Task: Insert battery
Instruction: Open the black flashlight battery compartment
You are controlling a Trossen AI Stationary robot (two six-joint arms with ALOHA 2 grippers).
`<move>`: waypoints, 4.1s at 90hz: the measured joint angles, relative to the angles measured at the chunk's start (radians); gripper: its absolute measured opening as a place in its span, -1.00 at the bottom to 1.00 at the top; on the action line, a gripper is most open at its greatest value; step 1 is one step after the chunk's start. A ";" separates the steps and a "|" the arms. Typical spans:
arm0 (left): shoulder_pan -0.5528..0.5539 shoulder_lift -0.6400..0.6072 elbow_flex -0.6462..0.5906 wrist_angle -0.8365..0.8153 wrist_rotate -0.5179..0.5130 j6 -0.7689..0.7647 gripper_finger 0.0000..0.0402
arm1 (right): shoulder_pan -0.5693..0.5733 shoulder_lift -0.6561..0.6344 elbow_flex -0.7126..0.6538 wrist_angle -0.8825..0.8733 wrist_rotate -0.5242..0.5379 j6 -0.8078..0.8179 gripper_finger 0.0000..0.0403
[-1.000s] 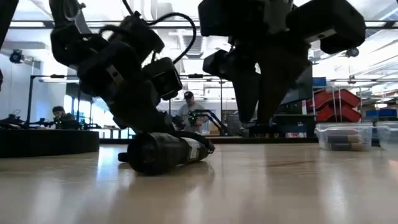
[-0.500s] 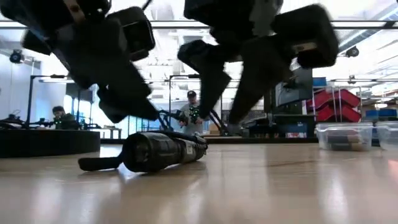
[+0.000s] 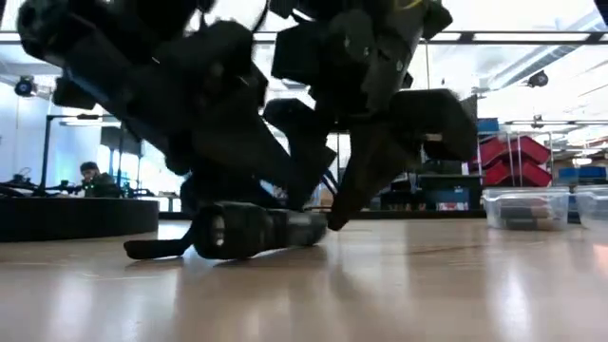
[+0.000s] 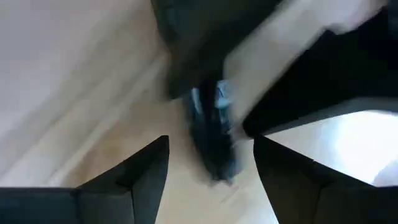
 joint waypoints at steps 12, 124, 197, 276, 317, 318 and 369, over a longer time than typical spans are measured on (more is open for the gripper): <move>0.018 0.042 0.051 -0.075 -0.002 -0.032 0.25 | -0.010 -0.024 -0.001 -0.055 0.008 0.008 0.02; -0.052 -0.051 0.044 0.138 -0.469 0.464 -0.52 | 0.000 -0.513 0.001 -0.267 0.121 0.469 -0.44; -0.033 0.054 -0.284 0.874 -0.394 0.621 -0.52 | -0.012 -0.244 0.151 -0.127 0.095 0.765 0.13; 0.032 0.259 -0.197 1.086 -0.303 0.723 -0.50 | -0.161 -0.225 0.134 -0.490 -0.009 0.877 0.14; -0.032 0.038 -0.361 1.086 -0.419 0.809 -0.50 | -0.185 -0.225 0.141 -0.286 -0.192 0.879 0.28; -0.035 0.035 -0.361 1.086 -0.419 0.812 -0.50 | -0.185 -0.225 0.143 -0.283 -0.194 0.883 0.28; -0.063 0.014 -0.357 1.087 -0.409 0.874 -0.51 | -0.170 -0.225 0.250 -0.271 -0.200 1.095 0.22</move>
